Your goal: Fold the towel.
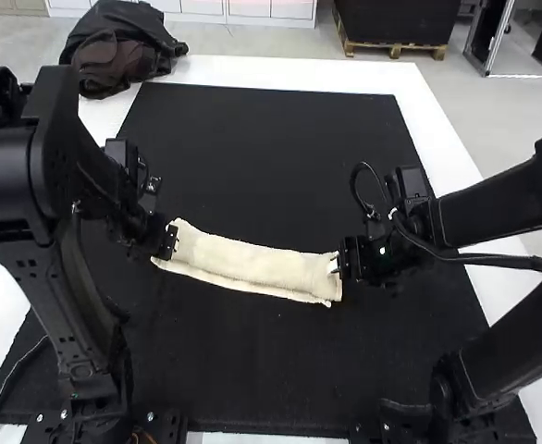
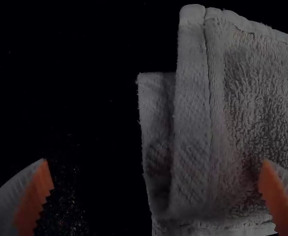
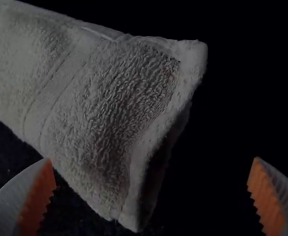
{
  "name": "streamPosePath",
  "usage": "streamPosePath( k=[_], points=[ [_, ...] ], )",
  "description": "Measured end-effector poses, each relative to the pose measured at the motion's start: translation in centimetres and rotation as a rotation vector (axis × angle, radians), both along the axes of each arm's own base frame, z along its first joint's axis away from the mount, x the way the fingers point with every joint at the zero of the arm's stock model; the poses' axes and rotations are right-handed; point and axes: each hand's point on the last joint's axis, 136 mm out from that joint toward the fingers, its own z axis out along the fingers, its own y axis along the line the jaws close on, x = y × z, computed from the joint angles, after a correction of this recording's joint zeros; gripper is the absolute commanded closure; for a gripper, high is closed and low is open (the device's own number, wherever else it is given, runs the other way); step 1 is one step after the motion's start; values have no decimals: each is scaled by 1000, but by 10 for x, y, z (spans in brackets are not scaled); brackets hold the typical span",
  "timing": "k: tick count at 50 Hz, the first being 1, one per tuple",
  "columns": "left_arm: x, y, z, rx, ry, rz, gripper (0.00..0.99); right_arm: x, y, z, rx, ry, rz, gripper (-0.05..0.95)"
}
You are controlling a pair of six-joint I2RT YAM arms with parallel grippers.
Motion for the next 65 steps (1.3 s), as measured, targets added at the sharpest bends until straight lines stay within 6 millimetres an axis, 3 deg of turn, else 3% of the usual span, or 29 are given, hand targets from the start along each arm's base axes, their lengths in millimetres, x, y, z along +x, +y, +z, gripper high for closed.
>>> streamPosePath(
  k=[17, 45, 58, 61, 65],
  points=[
    [19, 3, 35, -19, -141, 49, 25, 4, 1, -5, 0, -1, 2, 5],
    [20, 3, 53, -45, -187, 88, 25, 14, 20, -16, -1, 11, 50, 3],
    [21, 3, 70, -44, -234, 93, 25, 16, 23, -22, -2, 20, 52, 10],
    [20, 3, 71, -45, -234, 93, 25, 17, 23, -22, -2, 21, 50, 139],
    [20, 3, 71, -47, -232, 96, 25, 18, 23, -24, -5, 21, 48, 464]
  ],
)
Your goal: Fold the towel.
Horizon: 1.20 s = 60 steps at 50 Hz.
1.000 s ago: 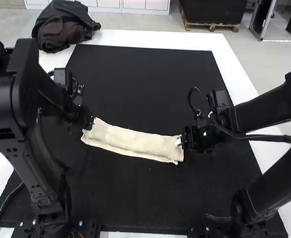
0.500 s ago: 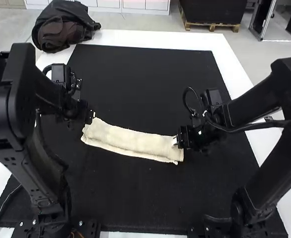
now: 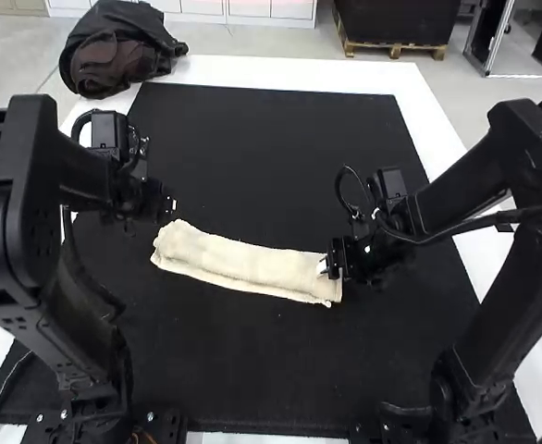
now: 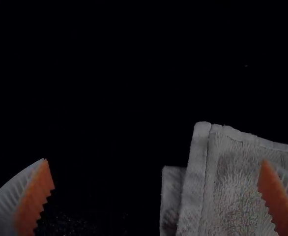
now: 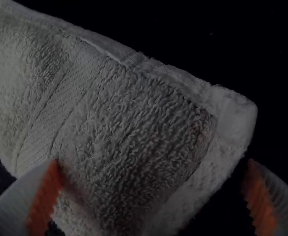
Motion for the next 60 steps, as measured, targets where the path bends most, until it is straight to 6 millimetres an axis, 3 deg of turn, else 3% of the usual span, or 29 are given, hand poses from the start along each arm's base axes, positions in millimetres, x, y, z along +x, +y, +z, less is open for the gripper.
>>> streamPosePath(
  k=[6, 26, 43, 50, 60],
  points=[
    [0, 0, 0, -5, 0, 5, 25, -5, 7, -7, 33, 44, 11, 926],
    [-1, 0, -1, -17, 3, 16, 25, -12, 14, -2, 82, 97, 31, 923],
    [-1, 0, -1, -17, 3, 16, 25, 5, 10, 41, 115, 24, 4, 925],
    [-1, 0, -1, -17, 3, 16, 25, 11, 12, 49, 124, 15, 1, 923],
    [1, 1, 1, -16, -4, 16, 25, 21, 32, 72, 149, -8, 27, 923]
  ],
)
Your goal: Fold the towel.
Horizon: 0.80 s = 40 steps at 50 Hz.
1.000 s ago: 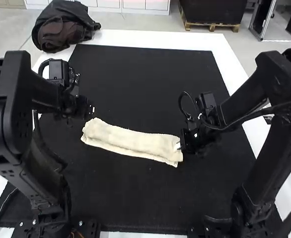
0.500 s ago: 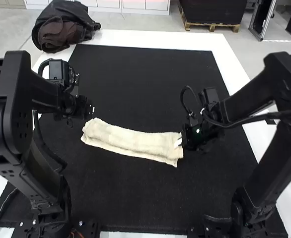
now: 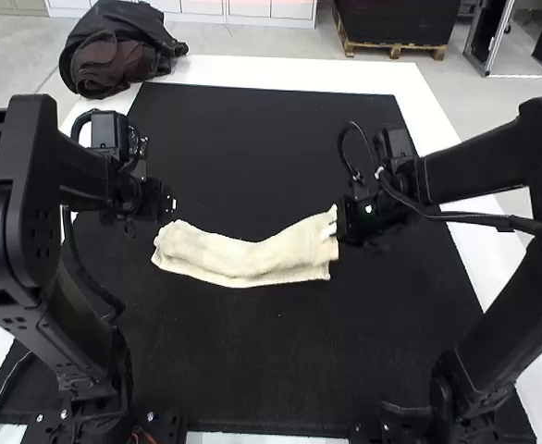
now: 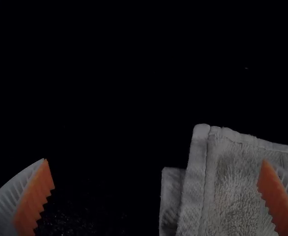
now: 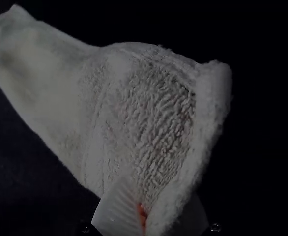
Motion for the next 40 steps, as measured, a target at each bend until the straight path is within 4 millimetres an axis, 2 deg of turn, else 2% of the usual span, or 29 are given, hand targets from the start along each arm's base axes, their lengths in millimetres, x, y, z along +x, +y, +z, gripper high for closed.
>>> streamPosePath(
  k=[14, 26, 40],
  points=[
    [4, 4, 5, 14, -27, 18, 25, -17, 50, 16, 38, 4, 107, 923],
    [5, 16, 7, 51, -33, 66, 25, -11, 79, 18, 60, 10, 150, 923],
    [0, 61, 26, 88, -94, 202, 25, -4, 118, 20, 76, 3, 220, 923]
  ],
)
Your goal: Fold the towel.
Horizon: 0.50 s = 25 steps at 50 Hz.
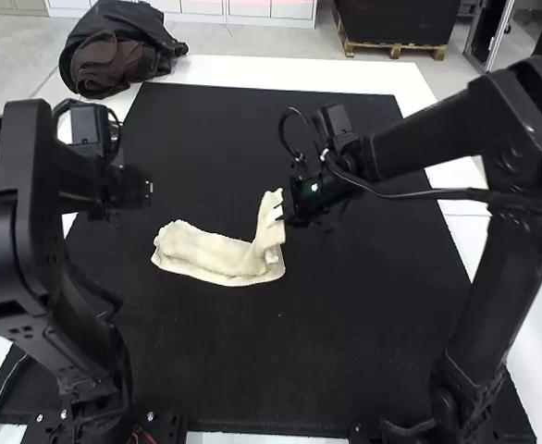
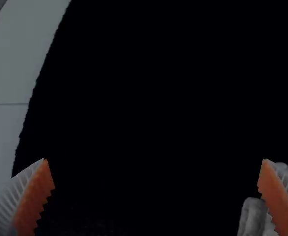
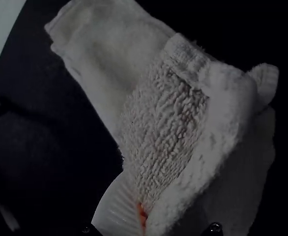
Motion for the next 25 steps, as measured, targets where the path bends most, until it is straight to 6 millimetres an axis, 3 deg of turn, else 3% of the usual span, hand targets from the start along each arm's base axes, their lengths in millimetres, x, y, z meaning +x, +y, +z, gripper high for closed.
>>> streamPosePath(
  k=[14, 25],
  points=[
    [-18, 47, 2, 3, -4, 138, 25, 6, 39, -2, 10, -5, 66, 923],
    [-23, 57, 2, -6, -7, 164, 25, 15, 65, -6, 19, -9, 99, 923]
  ],
)
